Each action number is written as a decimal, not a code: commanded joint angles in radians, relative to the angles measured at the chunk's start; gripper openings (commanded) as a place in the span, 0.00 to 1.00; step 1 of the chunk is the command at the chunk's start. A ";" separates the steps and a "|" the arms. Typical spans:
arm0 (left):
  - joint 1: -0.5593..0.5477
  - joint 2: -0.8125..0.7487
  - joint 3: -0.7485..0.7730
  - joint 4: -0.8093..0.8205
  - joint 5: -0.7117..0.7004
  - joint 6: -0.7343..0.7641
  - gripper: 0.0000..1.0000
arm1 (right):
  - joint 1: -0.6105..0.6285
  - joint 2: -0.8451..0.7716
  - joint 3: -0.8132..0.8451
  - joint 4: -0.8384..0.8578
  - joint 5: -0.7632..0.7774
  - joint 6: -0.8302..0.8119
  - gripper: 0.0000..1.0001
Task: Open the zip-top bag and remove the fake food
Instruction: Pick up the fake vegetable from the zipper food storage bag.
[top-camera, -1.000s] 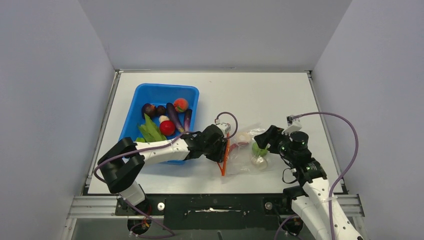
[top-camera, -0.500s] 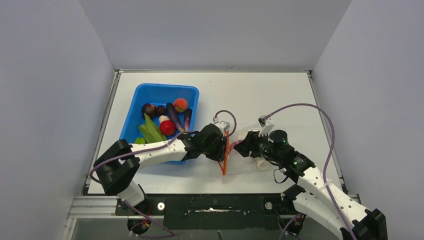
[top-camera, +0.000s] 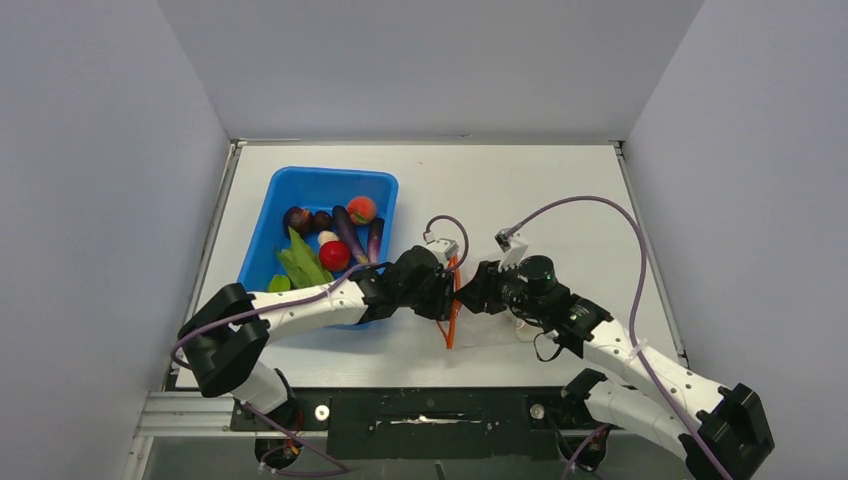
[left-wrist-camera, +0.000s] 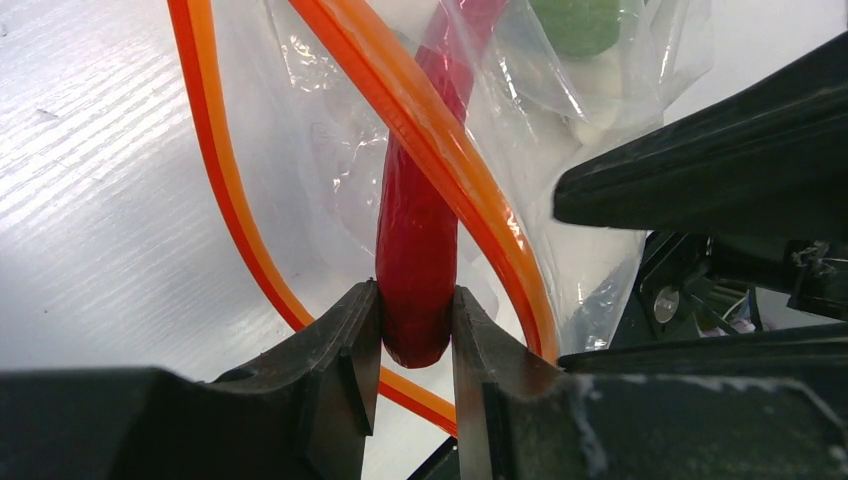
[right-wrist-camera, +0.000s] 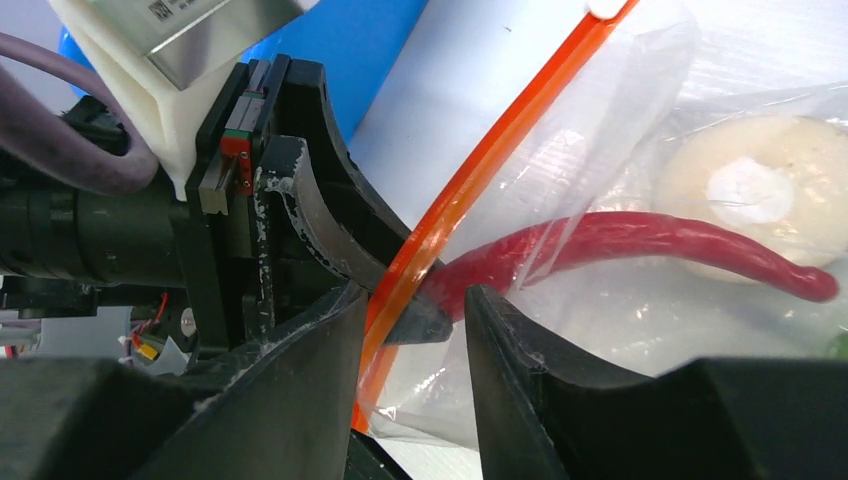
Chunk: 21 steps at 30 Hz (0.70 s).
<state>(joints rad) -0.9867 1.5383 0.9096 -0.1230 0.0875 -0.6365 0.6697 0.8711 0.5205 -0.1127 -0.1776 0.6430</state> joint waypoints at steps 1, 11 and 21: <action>0.000 -0.032 0.011 0.084 0.029 -0.027 0.04 | 0.021 0.047 0.059 0.070 -0.014 -0.016 0.41; 0.002 -0.031 0.021 0.080 0.030 -0.036 0.03 | 0.024 0.095 0.066 0.085 -0.010 -0.011 0.31; 0.002 -0.039 0.015 0.107 0.030 -0.042 0.02 | 0.021 0.093 0.052 0.085 -0.011 -0.011 0.19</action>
<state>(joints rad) -0.9813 1.5383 0.9092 -0.1051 0.0895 -0.6724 0.6933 0.9619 0.5468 -0.0898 -0.2138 0.6422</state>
